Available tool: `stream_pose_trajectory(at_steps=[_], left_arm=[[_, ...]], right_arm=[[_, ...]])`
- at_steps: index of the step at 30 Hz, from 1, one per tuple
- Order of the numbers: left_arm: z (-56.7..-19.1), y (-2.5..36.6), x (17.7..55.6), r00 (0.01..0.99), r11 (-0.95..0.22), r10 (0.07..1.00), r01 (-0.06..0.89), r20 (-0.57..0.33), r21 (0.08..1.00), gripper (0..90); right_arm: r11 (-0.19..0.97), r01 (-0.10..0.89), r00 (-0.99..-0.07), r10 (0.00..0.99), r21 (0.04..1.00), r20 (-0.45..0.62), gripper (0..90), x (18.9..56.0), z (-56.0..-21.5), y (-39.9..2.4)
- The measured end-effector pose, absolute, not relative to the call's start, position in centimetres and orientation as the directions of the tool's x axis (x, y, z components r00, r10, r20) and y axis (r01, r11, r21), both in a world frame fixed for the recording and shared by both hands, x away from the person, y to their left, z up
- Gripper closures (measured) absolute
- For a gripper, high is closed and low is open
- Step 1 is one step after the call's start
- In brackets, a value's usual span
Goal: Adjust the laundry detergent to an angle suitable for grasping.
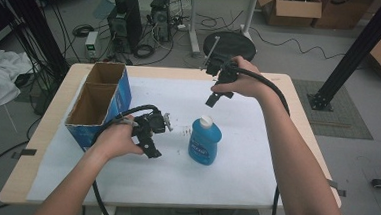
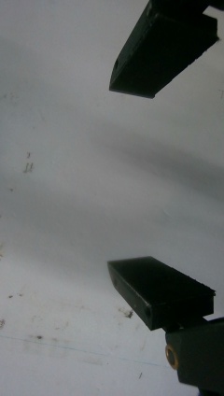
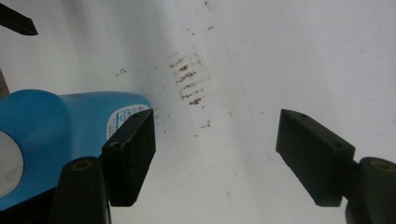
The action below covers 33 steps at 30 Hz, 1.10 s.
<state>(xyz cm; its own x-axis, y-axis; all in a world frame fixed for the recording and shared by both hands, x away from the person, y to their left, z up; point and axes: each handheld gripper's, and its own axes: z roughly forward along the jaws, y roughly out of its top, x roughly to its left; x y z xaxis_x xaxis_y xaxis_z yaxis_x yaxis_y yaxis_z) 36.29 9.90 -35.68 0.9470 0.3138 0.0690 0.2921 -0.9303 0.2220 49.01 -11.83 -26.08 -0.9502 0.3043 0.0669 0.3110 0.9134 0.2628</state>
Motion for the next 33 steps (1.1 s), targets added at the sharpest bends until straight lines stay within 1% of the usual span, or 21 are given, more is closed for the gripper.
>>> stream_pose_trajectory(at_steps=[19, 21, 25, 33], left_arm=[[-35.3, 9.3, 35.9, 0.953, -0.936, 0.294, 0.271, 0.079, 0.224, 13.4], [-35.1, 9.3, 35.8, 0.951, -0.932, 0.300, 0.275, 0.077, 0.236, 13.8], [-35.0, 9.3, 35.8, 0.951, -0.934, 0.297, 0.271, 0.083, 0.232, 13.8], [-34.6, 9.5, 35.7, 0.947, -0.928, 0.308, 0.280, 0.085, 0.244, 14.3]], right_arm=[[0.915, 0.307, -0.951, 0.304, 0.263, 0.054, 27.2, 48.6, -25.7, -12.2], [0.915, 0.307, -0.951, 0.305, 0.262, 0.050, 27.2, 48.5, -25.7, -12.3], [0.919, 0.304, -0.952, 0.302, 0.251, 0.045, 27.2, 48.2, -25.6, -12.3], [0.917, 0.304, -0.951, 0.306, 0.259, 0.036, 27.2, 47.8, -25.3, -12.3]])
